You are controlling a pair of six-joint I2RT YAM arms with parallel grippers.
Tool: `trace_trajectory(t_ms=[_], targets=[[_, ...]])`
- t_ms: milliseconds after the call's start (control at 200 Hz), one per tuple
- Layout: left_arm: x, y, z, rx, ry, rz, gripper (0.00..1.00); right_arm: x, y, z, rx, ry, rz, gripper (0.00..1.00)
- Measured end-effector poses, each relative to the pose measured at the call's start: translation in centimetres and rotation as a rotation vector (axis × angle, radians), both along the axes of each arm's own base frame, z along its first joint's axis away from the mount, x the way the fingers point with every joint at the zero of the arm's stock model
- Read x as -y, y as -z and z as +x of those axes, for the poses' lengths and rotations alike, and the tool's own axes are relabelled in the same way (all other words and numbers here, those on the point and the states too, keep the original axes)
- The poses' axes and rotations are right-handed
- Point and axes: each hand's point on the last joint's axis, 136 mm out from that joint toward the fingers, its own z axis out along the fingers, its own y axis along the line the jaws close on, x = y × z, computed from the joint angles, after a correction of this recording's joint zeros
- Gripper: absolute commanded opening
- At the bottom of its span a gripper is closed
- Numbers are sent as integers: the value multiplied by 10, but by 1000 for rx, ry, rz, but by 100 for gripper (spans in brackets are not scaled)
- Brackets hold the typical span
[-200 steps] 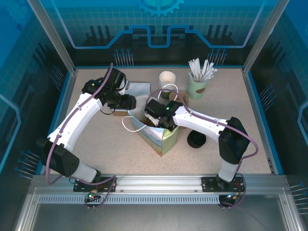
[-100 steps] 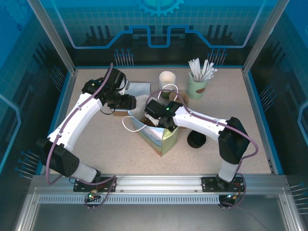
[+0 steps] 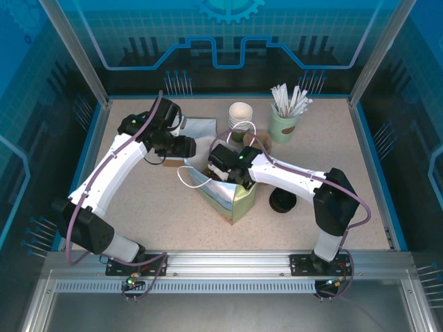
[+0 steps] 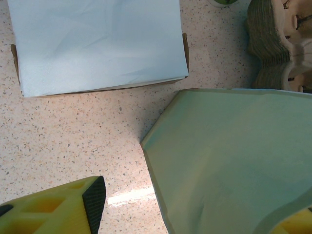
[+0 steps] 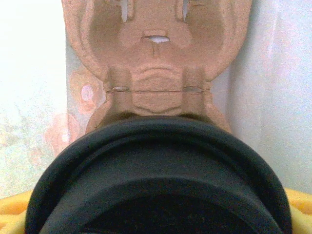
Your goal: Pack the takeout coffee
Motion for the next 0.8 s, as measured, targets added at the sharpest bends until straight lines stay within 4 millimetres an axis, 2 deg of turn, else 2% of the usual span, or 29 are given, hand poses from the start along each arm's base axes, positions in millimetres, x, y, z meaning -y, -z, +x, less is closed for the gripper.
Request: trace_trajectory(t_ms=[800], targets=[[0,1,0,-3,0,1,63,-1,3,0,-6,-12,-4,83]])
